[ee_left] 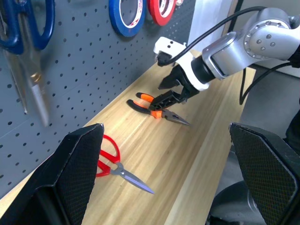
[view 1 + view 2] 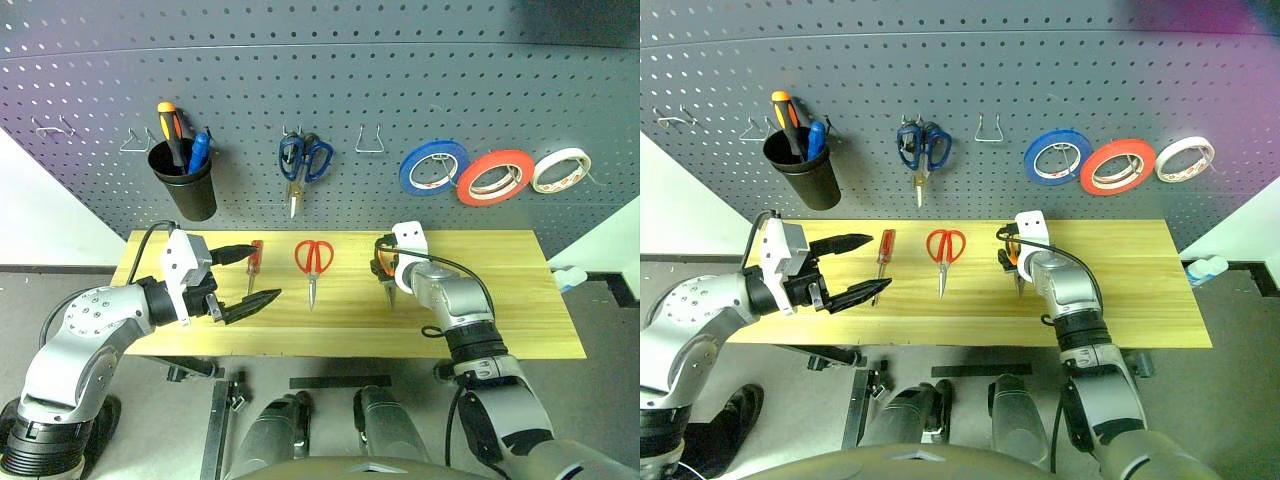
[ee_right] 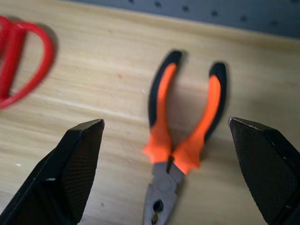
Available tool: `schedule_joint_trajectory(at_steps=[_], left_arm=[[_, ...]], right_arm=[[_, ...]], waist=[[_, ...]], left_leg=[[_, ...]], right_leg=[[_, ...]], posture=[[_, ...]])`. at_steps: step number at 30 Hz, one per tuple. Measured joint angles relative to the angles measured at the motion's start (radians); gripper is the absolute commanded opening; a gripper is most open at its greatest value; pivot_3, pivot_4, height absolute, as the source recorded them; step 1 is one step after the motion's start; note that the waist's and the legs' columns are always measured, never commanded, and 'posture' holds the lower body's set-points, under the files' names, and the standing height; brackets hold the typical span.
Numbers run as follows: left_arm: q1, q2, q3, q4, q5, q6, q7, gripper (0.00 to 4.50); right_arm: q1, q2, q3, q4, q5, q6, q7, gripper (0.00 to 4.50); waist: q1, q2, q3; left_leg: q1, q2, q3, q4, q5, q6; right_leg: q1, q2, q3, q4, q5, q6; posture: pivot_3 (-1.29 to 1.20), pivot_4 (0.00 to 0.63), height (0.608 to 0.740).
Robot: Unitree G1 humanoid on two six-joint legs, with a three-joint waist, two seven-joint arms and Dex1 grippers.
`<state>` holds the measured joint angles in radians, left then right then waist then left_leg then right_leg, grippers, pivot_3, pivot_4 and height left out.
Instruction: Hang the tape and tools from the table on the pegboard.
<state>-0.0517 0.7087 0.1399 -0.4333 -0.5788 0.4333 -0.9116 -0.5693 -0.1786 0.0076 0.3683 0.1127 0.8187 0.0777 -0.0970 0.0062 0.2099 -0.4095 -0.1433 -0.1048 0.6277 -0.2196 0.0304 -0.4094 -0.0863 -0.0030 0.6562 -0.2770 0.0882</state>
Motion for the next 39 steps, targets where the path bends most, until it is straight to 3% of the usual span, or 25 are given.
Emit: schedule_joint_trajectory(at_steps=[12, 39], left_arm=[[0.002, 0.007, 0.002, -0.002, -0.001, 0.004, 0.003, 4.5], [0.061, 0.039, 0.064, -0.08, -0.038, 0.055, 0.041, 4.5]], right_arm=[[-0.076, 0.035, -0.04, 0.072, -0.011, 0.045, -0.05, 4.45], [-0.155, 0.045, -0.016, 0.366, -0.096, -0.071, -0.068, 4.45]], waist=[[0.0, 0.0, 0.002], [0.004, 0.0, 0.003]], left_leg=[[0.0, 0.0, 0.0, -0.001, 0.0, 0.0], [0.0, 0.0, 0.0, -0.007, 0.0, 0.0]], right_leg=[[0.0, 0.0, 0.0, -0.001, 0.0, 0.0], [0.0, 0.0, 0.0, -0.007, 0.0, 0.0]], posture=[[-0.15, 0.238, 0.74], [-0.1, 0.234, 0.74]])
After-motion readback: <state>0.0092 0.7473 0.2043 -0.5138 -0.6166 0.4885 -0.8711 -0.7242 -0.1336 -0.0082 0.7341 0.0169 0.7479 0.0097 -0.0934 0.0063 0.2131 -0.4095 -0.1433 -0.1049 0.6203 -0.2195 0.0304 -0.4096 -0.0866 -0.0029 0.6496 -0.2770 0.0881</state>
